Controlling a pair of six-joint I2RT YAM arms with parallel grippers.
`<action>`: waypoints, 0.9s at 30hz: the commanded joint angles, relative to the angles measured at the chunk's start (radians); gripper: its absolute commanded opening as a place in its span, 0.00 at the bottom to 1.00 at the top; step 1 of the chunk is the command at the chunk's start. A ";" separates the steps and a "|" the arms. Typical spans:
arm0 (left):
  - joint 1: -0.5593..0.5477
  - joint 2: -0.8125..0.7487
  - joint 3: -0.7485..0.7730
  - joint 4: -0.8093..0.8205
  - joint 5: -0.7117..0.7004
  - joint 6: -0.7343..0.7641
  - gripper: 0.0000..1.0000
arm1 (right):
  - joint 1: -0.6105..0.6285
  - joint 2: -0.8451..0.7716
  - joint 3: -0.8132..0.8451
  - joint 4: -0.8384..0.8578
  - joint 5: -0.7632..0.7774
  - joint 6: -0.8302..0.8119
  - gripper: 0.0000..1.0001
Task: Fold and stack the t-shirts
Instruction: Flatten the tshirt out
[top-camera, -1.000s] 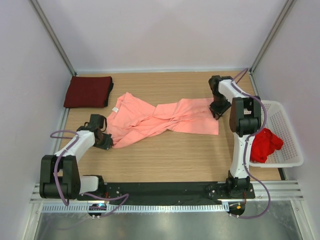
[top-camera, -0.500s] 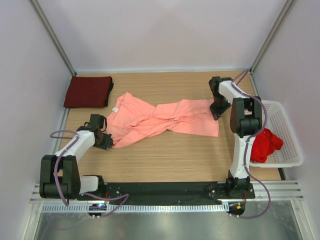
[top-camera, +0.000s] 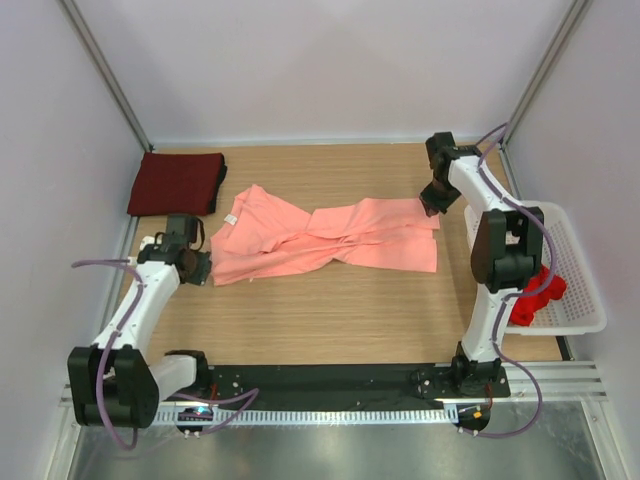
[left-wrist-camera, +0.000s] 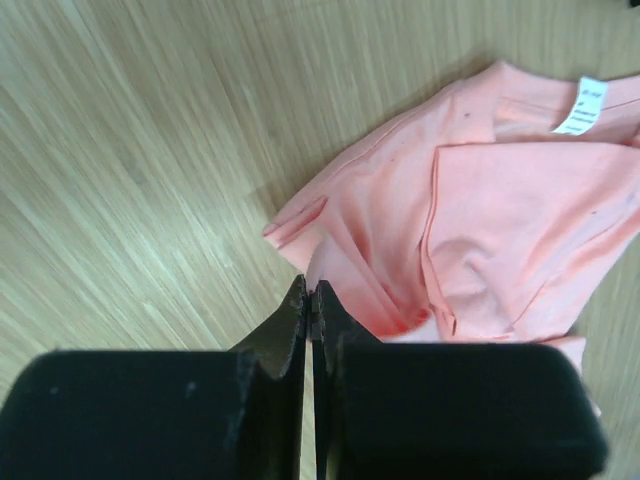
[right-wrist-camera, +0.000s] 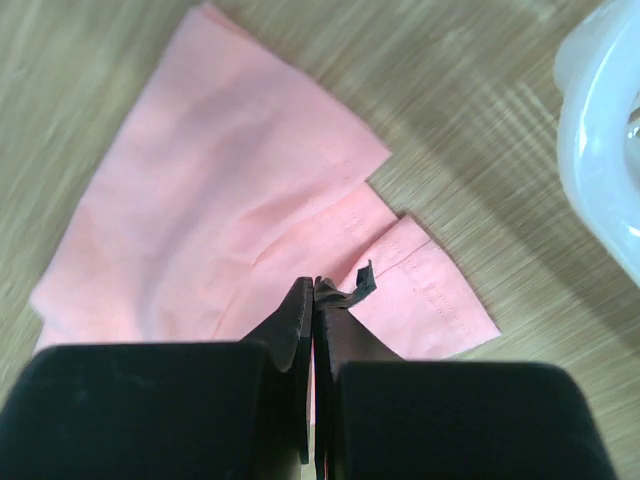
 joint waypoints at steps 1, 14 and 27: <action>0.008 -0.059 0.038 -0.106 -0.144 0.014 0.00 | 0.034 -0.086 -0.010 0.056 -0.017 -0.122 0.01; 0.007 -0.112 -0.035 -0.155 -0.206 -0.022 0.00 | 0.056 -0.051 -0.086 -0.051 0.020 -0.009 0.34; 0.007 -0.146 -0.063 -0.113 -0.167 -0.012 0.00 | 0.057 0.020 -0.116 -0.078 -0.011 0.081 0.42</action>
